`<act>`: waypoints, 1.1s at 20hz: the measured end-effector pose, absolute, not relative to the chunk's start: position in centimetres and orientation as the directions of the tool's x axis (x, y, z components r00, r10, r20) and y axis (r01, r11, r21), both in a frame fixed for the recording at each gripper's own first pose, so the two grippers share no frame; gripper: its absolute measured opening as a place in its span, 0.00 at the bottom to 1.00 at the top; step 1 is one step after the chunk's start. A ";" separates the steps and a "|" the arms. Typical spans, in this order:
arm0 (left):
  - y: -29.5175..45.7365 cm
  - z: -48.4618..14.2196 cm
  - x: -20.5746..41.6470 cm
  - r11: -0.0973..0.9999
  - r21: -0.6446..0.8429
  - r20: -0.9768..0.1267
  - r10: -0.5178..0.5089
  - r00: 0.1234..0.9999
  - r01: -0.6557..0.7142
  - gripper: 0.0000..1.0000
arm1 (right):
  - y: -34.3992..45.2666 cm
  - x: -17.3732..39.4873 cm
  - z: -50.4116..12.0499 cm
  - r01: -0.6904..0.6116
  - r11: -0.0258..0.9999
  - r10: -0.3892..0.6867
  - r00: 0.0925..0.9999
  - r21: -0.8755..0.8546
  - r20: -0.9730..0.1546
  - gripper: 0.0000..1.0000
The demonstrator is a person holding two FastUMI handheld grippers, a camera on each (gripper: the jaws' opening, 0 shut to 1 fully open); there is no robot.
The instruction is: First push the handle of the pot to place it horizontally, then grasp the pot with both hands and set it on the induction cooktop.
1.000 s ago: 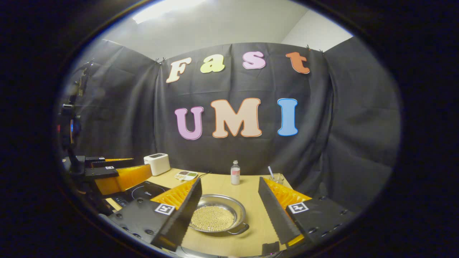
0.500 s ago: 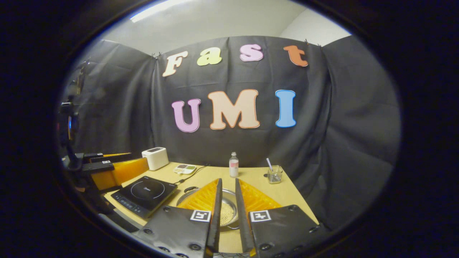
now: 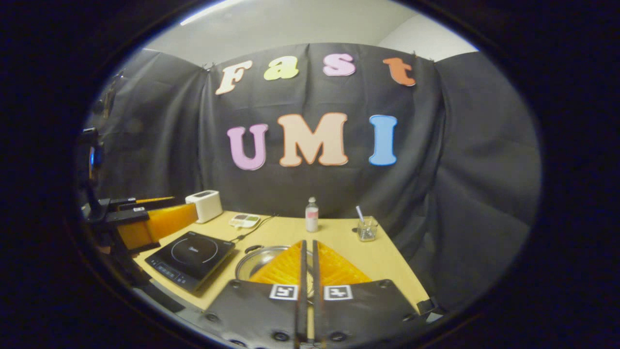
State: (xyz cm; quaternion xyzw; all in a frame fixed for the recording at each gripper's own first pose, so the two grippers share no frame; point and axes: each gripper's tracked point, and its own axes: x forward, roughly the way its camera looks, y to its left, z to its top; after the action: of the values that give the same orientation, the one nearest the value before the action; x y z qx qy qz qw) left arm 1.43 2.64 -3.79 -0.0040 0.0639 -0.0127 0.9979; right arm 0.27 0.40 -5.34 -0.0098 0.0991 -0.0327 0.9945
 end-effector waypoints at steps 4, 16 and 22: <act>2.6 -4.0 1.9 0.999 -0.014 -0.134 -0.044 0.990 0.042 0.96 | 0.8 0.5 -6.1 0.064 0.998 -0.068 0.974 -0.025 -0.218 0.04; 3.0 -6.1 2.8 0.994 -0.037 -0.184 -0.106 0.977 0.101 0.96 | 0.9 0.3 -12.3 0.095 0.995 -0.076 0.918 0.029 -0.390 0.02; 4.1 -7.9 4.4 0.999 -0.034 -0.218 -0.044 0.975 0.037 0.96 | 1.2 2.5 -20.9 0.059 0.990 0.028 0.809 0.128 -0.587 0.03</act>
State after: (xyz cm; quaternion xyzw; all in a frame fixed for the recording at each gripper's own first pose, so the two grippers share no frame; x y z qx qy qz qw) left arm 4.44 4.14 -7.86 -0.0148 0.1101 -0.0203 0.9936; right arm 2.50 1.20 -20.91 0.0702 0.3086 -0.0083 0.9486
